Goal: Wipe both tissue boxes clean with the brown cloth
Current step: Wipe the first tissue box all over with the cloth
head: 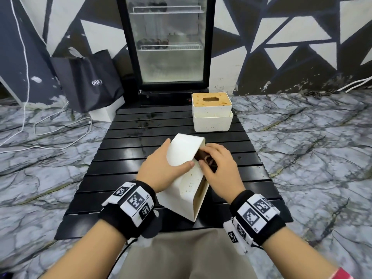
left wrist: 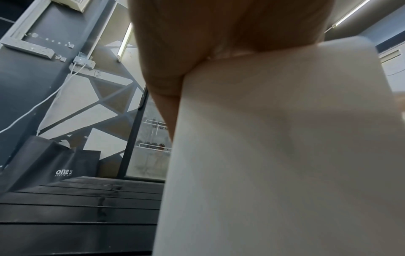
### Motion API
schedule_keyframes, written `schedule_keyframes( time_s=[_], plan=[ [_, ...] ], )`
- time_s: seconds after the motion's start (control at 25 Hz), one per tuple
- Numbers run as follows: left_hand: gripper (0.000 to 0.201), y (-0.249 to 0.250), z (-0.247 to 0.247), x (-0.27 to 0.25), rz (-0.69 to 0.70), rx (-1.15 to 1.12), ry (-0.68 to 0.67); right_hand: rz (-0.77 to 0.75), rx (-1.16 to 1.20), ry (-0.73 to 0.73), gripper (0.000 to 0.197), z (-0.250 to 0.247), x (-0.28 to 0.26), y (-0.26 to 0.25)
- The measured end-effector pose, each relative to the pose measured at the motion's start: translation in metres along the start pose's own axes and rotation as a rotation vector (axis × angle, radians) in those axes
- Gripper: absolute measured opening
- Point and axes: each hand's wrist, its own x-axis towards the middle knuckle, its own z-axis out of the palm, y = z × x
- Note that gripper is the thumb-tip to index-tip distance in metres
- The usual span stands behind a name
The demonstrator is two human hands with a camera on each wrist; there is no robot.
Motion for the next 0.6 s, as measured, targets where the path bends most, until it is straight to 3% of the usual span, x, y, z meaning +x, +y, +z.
schedule_keyframes(
  time_s=[0.16,0.32,0.48,0.6],
  plan=[
    [0.067,-0.010,0.003,0.014,0.036,-0.011,0.006,-0.147,0.024,-0.033,0.034,0.007,-0.009,-0.003],
    [0.043,-0.012,0.001,0.020,0.058,-0.005,-0.012,-0.158,-0.016,-0.106,0.036,-0.003,0.007,0.010],
    [0.054,-0.012,0.004,0.022,0.060,-0.004,0.015,-0.076,0.008,-0.073,0.039,0.007,0.010,0.012],
    [0.051,-0.012,0.004,0.022,0.069,-0.019,0.020,-0.170,0.019,-0.085,0.036,0.008,-0.003,0.010]
  ],
)
